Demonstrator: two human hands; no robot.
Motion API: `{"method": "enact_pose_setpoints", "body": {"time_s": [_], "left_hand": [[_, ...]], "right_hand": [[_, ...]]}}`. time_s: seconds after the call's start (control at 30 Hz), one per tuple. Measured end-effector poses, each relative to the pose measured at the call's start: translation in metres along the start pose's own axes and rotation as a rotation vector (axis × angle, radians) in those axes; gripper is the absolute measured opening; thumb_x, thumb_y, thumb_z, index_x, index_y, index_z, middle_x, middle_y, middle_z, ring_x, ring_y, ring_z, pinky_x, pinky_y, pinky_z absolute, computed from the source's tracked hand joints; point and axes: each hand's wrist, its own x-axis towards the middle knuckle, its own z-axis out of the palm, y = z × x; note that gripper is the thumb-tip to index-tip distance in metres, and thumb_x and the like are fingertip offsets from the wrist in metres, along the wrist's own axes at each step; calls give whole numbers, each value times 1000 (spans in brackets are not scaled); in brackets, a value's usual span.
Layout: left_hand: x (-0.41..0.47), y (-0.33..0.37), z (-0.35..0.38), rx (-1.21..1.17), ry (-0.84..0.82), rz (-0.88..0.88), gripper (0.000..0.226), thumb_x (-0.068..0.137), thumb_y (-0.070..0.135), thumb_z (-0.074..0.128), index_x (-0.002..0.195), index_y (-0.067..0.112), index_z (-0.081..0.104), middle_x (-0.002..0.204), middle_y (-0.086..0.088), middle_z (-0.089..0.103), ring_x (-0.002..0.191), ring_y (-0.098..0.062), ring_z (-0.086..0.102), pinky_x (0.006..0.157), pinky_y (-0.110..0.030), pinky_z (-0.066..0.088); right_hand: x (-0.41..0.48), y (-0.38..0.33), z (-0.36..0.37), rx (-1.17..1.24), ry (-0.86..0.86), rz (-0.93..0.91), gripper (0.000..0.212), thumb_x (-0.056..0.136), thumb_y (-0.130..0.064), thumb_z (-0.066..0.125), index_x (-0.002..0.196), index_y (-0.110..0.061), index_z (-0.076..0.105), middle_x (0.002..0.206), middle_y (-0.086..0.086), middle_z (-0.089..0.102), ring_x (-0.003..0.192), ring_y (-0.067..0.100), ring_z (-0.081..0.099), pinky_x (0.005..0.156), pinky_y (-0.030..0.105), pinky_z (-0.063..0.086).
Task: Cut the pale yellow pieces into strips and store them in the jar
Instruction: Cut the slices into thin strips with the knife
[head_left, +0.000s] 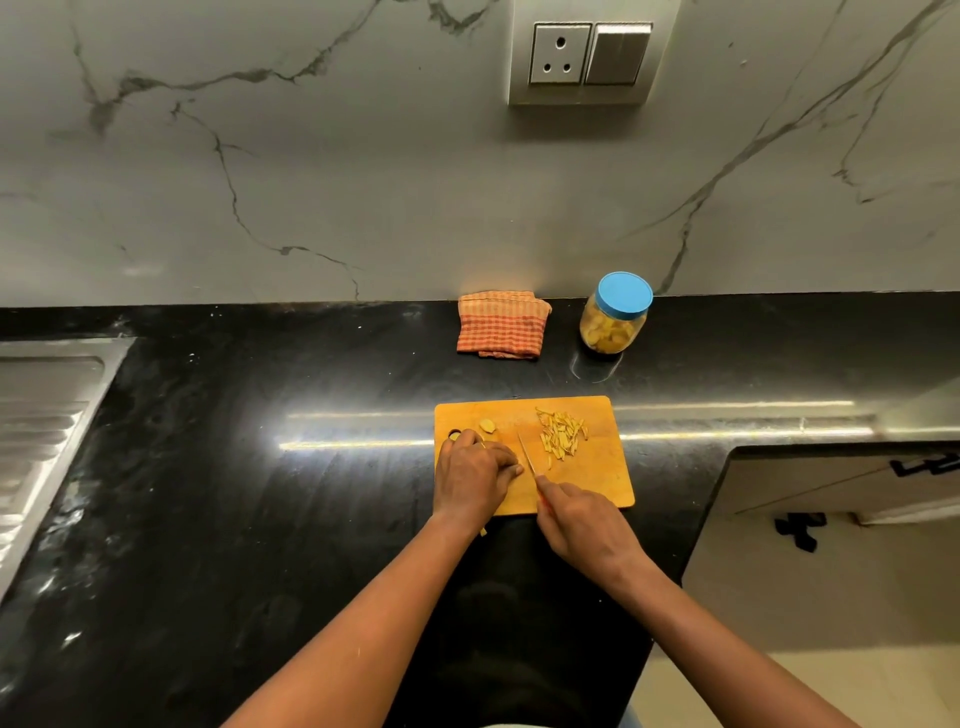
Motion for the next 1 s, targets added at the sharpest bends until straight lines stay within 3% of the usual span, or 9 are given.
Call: {"method": "enact_pose_setpoints", "body": {"time_s": [0.4, 0.67, 1.0], "left_hand": [[-3, 1, -2, 32, -14, 34, 23, 93, 41, 59, 107, 32, 74, 110, 19, 70, 103, -13, 48, 86, -31, 33], [-3, 2, -6, 53, -49, 41, 25, 95, 41, 56, 112, 32, 72, 114, 18, 68, 108, -13, 47, 93, -33, 32], [1, 6, -12, 110, -101, 21, 26, 95, 44, 54, 111, 33, 71, 116, 19, 67, 111, -13, 47, 95, -34, 30]], "right_hand": [[0, -5, 5, 37, -11, 7, 47, 102, -30, 41, 144, -12, 43, 116, 5, 66, 93, 20, 64, 79, 31, 52], [5, -2, 8, -88, -88, -25, 50, 102, -30, 37, 148, -11, 33, 119, 7, 62, 96, 22, 63, 81, 34, 51], [-1, 22, 3, 14, -11, -52, 45, 101, -33, 42, 141, -14, 48, 110, 6, 68, 88, 23, 65, 76, 34, 54]]}}
